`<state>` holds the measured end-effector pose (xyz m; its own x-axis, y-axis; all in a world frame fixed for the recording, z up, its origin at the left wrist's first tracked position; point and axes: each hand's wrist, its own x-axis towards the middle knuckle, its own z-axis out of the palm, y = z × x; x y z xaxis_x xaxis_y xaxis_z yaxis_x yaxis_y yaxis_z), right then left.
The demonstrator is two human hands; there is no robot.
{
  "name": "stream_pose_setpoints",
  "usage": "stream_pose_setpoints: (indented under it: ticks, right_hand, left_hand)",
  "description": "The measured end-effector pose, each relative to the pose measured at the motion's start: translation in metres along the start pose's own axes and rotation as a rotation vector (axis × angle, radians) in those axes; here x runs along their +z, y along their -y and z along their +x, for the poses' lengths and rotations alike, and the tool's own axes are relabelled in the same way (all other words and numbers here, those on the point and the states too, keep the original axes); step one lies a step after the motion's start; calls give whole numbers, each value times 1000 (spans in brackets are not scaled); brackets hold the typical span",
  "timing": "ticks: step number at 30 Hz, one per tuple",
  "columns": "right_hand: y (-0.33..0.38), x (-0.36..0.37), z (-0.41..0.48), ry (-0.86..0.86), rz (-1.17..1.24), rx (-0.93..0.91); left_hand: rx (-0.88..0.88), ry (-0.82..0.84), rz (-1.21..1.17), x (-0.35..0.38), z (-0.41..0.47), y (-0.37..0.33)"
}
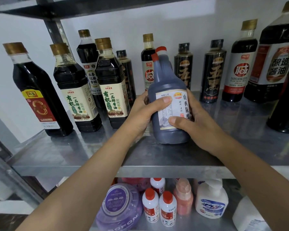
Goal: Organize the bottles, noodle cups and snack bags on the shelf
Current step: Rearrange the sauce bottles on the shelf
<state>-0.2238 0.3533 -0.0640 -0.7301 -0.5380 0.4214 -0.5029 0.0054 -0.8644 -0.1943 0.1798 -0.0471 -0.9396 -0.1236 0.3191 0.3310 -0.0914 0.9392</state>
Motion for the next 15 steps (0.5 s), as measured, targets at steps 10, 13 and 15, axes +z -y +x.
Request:
stream_pose_setpoints:
  ticks: [10, 13, 15]
  right_hand:
    - [-2, 8, 4, -259, -289, -39]
    - [-2, 6, 5, -233, -246, -19]
    - [-1, 5, 5, -244, -185, -5]
  left_hand:
    - [68, -8, 275, 8, 4, 13]
    - [100, 1, 301, 9, 4, 12]
    - [129, 14, 295, 7, 3, 10]
